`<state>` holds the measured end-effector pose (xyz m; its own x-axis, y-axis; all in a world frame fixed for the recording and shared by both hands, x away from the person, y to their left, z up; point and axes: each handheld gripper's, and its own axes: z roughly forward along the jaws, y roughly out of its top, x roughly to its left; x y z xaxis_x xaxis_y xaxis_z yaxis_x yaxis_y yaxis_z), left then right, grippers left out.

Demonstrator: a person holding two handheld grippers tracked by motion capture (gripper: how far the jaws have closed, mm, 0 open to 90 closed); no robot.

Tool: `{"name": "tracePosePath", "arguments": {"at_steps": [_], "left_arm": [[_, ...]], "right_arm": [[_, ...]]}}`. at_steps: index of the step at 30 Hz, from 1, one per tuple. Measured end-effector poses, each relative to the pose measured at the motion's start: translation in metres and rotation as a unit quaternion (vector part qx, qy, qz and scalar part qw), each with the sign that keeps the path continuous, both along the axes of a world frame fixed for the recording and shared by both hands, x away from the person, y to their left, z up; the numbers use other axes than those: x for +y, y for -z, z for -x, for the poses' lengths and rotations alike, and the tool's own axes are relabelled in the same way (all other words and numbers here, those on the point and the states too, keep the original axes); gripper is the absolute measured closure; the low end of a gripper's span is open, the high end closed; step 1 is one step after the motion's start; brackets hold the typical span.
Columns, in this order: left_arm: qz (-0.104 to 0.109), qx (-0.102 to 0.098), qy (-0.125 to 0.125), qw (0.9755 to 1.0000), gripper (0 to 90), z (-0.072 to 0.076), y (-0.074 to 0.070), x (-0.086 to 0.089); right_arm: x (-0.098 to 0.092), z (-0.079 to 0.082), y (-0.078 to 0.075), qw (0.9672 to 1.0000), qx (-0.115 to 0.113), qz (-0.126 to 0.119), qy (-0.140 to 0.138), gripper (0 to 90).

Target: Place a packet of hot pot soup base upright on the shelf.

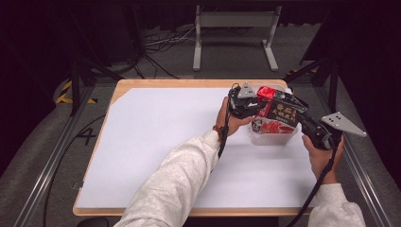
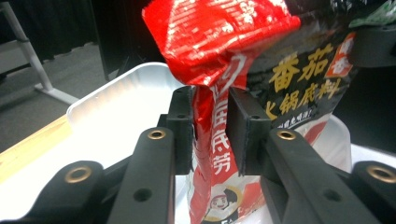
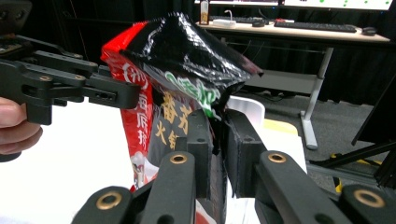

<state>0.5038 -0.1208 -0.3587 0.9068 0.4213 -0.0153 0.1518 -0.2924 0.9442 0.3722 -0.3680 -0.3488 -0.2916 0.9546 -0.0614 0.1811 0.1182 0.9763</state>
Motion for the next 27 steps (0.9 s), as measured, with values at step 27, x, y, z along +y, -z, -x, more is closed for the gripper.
{"name": "tracePosePath", "arguments": {"at_steps": [27], "left_arm": [[-0.052, -0.010, 0.000, 0.9986, 56.8, 0.015, 0.006, 0.019]], "right_arm": [[0.000, -0.005, 0.026, 0.9989, 0.045, 0.011, 0.010, 70.9]]}}
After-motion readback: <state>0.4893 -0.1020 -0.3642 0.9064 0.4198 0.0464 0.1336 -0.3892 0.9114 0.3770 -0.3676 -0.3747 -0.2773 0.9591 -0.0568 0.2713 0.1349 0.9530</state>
